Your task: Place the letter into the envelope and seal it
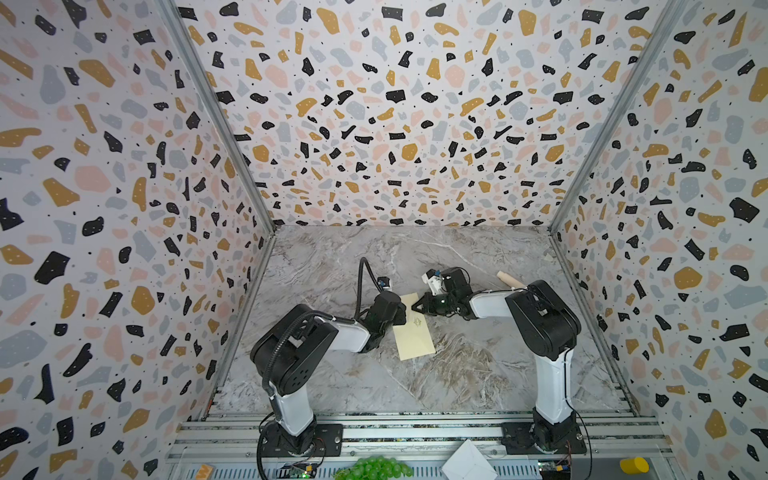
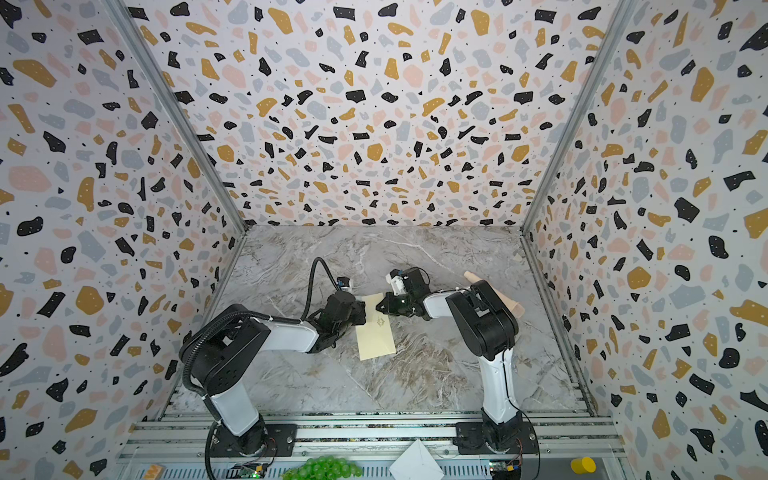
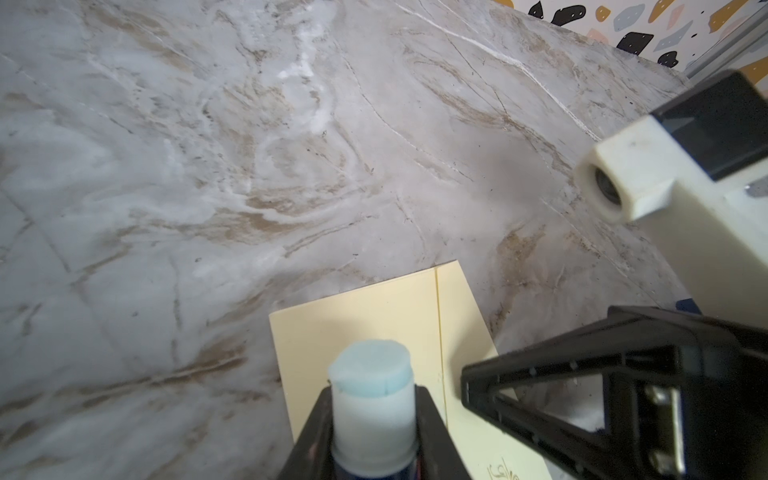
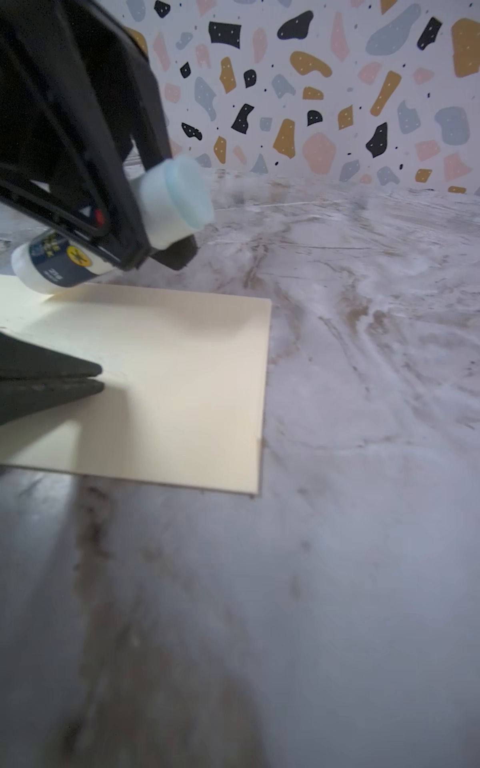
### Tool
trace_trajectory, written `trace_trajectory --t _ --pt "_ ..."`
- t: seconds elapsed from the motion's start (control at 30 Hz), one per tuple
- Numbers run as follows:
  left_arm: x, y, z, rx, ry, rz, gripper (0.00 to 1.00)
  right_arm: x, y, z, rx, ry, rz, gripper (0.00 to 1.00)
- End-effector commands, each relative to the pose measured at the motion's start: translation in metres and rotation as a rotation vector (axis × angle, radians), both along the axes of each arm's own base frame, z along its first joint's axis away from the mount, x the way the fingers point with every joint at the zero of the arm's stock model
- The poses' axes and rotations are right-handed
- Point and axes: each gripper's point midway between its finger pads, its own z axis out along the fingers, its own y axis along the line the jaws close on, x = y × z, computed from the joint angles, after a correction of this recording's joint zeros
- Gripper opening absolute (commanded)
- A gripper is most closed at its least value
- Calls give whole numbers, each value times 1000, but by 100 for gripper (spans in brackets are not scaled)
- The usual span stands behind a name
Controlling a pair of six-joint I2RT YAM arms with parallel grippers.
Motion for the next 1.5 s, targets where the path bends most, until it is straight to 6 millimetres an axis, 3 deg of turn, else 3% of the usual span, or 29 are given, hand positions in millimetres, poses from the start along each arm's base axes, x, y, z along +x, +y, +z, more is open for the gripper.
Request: trace_trajectory --t 0.0,0.2,0.3,0.47,0.6,0.7,0.77,0.83,0.97,1.1,1.27,1.47 --pt "-9 11 -25 76 73 3 0 2 -9 -17 -58 58 -40 0" --pt "-8 8 -9 49 50 -6 0 4 -6 -1 -25 23 -34 0" --pt "-8 3 16 8 7 -24 0 8 -3 31 15 -51 -27 0" --pt "-11 -2 86 -101 -128 -63 0 11 -11 114 89 -263 -45 14" --pt "-22 -1 146 -211 -249 -97 0 -4 -26 183 120 -462 -53 26" --pt "-37 -2 192 -325 -337 -149 0 -28 -41 223 161 -591 -50 40" --pt "-49 0 222 -416 -395 -179 0 -49 -51 246 217 -658 -48 60" --pt "-63 0 248 -503 -451 -220 0 -73 -58 265 301 -714 -31 70" --pt "-89 2 288 -648 -537 -303 0 -117 -63 289 480 -756 41 78" --pt "-107 5 315 -770 -593 -352 0 -144 -62 296 599 -754 83 78" --pt "-120 12 338 -921 -639 -380 0 -159 -47 304 676 -732 129 79" --pt "-125 14 351 -1018 -629 -393 0 -164 -35 319 747 -725 161 79"
